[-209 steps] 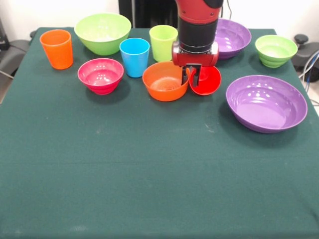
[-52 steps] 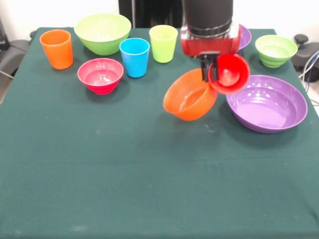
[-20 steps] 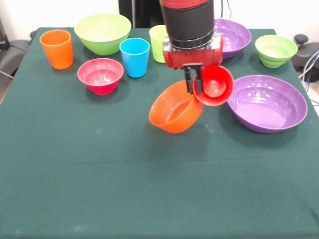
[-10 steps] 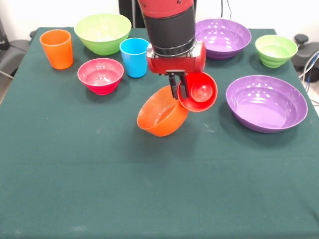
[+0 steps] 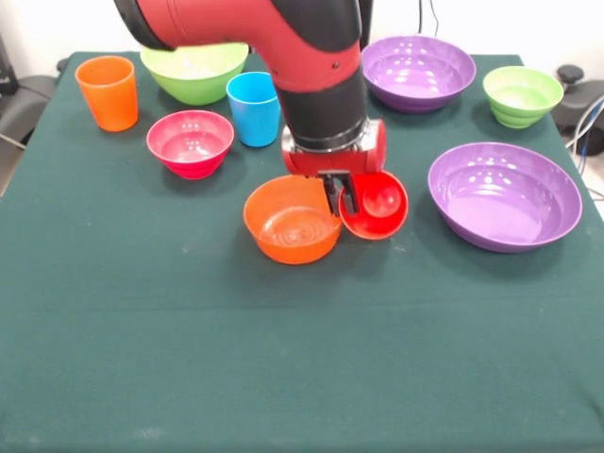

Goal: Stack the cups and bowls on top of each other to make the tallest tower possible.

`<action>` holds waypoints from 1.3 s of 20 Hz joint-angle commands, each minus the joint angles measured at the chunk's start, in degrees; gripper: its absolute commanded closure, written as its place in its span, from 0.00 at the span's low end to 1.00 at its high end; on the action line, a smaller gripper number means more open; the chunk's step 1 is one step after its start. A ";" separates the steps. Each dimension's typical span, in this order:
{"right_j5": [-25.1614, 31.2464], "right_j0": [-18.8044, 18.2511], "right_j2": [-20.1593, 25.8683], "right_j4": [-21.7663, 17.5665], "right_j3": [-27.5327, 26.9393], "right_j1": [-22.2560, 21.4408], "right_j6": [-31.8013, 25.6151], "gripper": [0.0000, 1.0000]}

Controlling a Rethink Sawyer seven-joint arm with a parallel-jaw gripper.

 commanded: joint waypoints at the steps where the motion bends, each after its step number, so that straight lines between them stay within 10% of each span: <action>1: -4.47 -0.48 4.82 -5.09 -4.25 4.90 -6.15 1.00; 11: -5.48 -0.44 4.56 -6.52 -3.17 3.44 -4.86 1.00; 12: -5.57 -0.26 4.19 -6.54 -3.10 3.32 -4.09 0.00; 26: -4.27 -0.08 4.17 -5.69 -1.51 0.80 -3.19 0.00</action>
